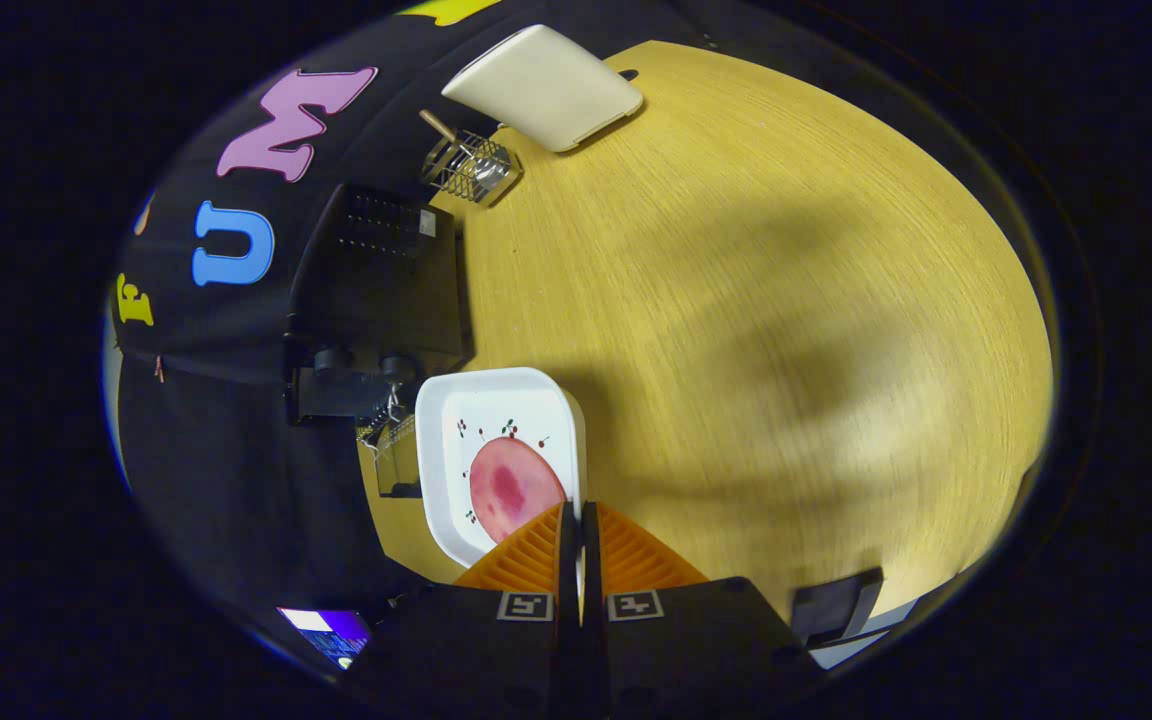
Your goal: Open the toaster oven, put the food inside, and close the toaster oven door.
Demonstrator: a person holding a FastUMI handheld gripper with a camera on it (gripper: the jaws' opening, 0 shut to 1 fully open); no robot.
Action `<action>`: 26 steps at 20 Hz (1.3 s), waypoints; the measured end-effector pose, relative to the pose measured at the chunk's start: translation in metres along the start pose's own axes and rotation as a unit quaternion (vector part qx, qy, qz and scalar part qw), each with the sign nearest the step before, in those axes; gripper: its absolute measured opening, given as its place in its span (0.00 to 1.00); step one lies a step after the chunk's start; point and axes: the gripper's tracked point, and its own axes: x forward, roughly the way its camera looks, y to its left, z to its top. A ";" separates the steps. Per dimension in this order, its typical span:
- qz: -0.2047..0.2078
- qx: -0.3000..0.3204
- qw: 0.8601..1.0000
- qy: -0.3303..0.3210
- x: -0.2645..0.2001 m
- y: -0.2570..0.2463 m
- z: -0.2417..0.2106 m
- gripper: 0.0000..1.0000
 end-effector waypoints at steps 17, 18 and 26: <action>-0.014 0.138 0.985 -0.107 0.084 0.175 -0.085 0.05; -0.019 0.151 0.982 -0.115 0.092 0.182 -0.085 0.05; -0.037 0.284 0.942 -0.172 0.151 0.240 -0.066 0.05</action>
